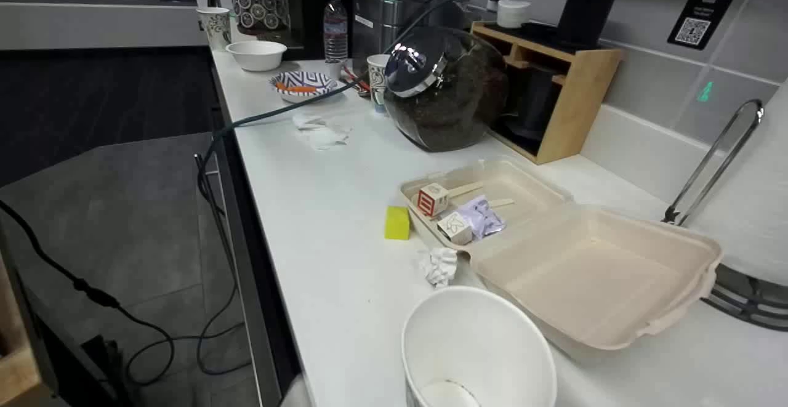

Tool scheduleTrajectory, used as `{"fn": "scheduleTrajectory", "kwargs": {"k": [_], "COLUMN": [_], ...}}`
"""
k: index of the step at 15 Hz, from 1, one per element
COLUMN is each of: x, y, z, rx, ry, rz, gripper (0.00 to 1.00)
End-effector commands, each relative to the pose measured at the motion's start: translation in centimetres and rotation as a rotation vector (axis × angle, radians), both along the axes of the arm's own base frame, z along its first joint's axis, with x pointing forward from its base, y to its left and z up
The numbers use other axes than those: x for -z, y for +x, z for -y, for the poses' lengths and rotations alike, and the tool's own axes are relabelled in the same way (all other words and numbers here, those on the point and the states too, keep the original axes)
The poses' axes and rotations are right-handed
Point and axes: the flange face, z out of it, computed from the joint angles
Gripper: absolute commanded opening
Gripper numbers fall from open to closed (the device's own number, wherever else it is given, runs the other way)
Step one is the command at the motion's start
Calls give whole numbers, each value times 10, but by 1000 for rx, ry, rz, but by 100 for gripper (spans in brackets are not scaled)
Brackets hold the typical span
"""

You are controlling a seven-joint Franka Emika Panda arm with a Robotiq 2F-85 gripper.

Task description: Remove the black tray from the cabinet and put it on the counter

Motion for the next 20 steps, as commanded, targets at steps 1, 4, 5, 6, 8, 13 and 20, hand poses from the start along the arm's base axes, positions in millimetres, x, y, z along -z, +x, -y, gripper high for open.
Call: {"fn": "scheduleTrajectory", "kwargs": {"k": [1,4,5,6,8,13,20], "x": [-1,-1,-1,-1,-1,-1,-64], "y": [0,0,0,0,0,0,45], "z": [0,0,0,0,0,0,75], "rx": [0,0,0,0,0,0,449], "ry": [0,0,0,0,0,0,13], "rz": [-1,-1,-1,-1,-1,-1,76], "gripper": [100,100,100,100,100,100,100]}}
